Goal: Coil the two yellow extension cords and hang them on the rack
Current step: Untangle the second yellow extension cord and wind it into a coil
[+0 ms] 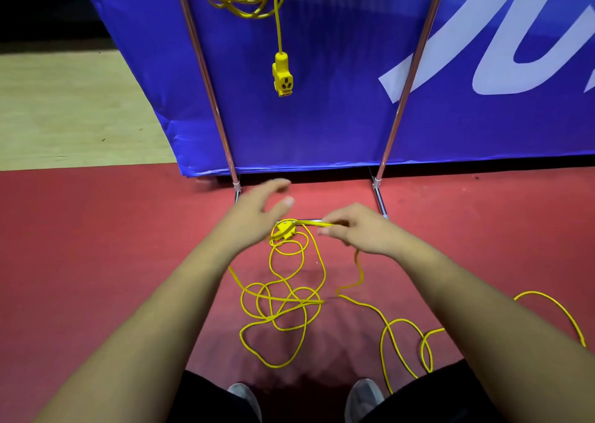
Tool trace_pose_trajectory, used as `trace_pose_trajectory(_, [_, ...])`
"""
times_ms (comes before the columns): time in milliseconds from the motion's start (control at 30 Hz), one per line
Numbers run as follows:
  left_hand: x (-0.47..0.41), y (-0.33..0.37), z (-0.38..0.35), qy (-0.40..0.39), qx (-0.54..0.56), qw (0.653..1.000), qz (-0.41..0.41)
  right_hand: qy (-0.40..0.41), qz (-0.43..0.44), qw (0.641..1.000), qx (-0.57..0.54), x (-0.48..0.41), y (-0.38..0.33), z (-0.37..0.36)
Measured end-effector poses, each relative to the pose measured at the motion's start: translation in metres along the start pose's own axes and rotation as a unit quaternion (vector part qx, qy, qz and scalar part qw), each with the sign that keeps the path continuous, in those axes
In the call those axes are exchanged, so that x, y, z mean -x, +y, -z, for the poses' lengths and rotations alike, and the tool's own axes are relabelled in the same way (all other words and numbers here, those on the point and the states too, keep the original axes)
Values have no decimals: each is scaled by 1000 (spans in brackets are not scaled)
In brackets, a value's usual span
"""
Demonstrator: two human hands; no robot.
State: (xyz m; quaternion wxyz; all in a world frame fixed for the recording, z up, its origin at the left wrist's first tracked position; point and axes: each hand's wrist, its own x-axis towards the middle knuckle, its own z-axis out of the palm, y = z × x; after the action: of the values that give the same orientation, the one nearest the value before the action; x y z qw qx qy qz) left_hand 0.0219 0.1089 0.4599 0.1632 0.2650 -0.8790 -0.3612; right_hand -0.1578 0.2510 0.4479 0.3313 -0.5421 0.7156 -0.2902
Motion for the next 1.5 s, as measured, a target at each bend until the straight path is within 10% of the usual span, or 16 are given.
trace_pose_trajectory(133, [2, 12, -19, -111, -7, 994, 4, 35, 56, 998, -14, -3, -20, -3])
trace_pose_trajectory(400, [-6, -8, 22, 189, 122, 969, 101, -42, -154, 987, 28, 6, 80, 6])
trace_pose_trajectory(533, [-2, -24, 21, 157, -93, 980, 77, 15, -123, 992, 1, 6, 62, 13])
trace_pose_trajectory(633, [-3, -7, 1, 79, -48, 994, -49, -23, -29, 999, -2, -1, 21, 5])
trace_pose_trajectory(833, [1, 5, -20, -107, -22, 993, -39, -6, 35, 995, -94, -5, -15, -4])
trace_pose_trajectory(1000, [-6, 9, 6, 93, 130, 987, 27, -138, -89, 986, 36, -1, 50, -2])
trace_pose_trajectory(1133, [-6, -18, 30, 191, -16, 975, 117, -128, -186, 974, 23, 15, 80, 5])
trace_pose_trajectory(1500, [1, 4, -13, -109, 27, 994, -3, 8, 24, 989, -147, -11, -19, -6])
